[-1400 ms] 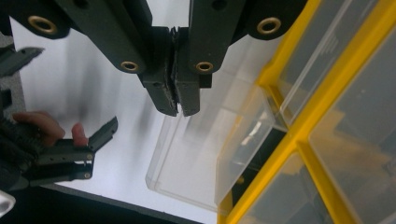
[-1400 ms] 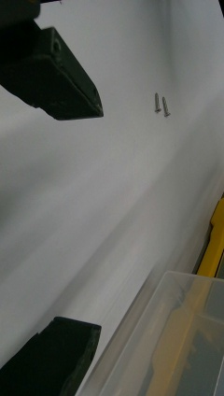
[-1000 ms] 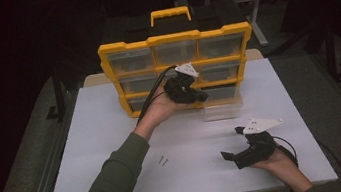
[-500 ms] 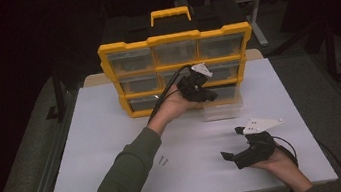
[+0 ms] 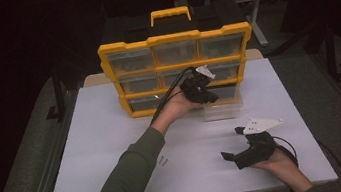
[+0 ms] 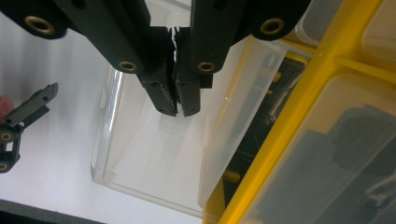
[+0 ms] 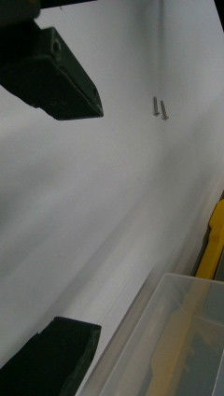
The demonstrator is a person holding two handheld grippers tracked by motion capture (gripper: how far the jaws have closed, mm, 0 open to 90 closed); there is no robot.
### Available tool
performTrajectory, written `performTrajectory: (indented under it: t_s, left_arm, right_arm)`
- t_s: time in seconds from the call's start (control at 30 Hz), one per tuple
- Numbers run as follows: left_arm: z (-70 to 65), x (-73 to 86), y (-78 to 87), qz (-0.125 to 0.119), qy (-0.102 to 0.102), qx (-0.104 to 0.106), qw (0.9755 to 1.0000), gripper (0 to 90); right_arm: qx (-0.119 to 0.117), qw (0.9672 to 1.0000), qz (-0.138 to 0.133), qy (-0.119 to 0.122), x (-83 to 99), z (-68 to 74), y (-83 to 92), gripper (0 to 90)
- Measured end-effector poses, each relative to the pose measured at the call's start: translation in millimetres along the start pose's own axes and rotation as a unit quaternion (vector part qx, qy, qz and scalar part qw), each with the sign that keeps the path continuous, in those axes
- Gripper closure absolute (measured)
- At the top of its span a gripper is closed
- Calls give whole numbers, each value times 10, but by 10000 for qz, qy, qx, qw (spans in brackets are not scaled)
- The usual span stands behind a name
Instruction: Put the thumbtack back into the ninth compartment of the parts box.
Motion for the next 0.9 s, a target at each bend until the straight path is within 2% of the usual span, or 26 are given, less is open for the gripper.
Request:
performTrajectory:
  t_s: [0.03, 0.23, 0.43, 0.63, 0.9]
  left_arm:
    - [1, 0, 6, -9, 30, 10, 10000, 841]
    - [-9, 17, 63, 28, 49, 80, 10000, 900]
    - [-38, 66, 197, -15, 65, 103, 9999, 900]
    - [-57, 194, 384, -127, 149, 138, 9997, 900]
    - [-60, 396, 572, -183, 230, 55, 9996, 900]
  right_arm:
    - [0, 10000, 0, 2, 0, 1, -1, 0]
    - [0, 10000, 1, 3, 0, 1, -1, 0]
    - [2, 10000, 1, 6, 1, 0, 1, 0]
    - [4, 10000, 10, 7, 2, 5, -1, 0]
    - [16, 10000, 32, 11, 1, 6, -6, 0]
Point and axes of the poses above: each handheld gripper's, and its own axes: y roughly backward along the jaws, x roughly out of its underside, z roughly to its left, the point moved 2 cm from there along -y, roughly forward along the jaws, and after that the axes turned 9 degrees about z, right-handed, at the moved point
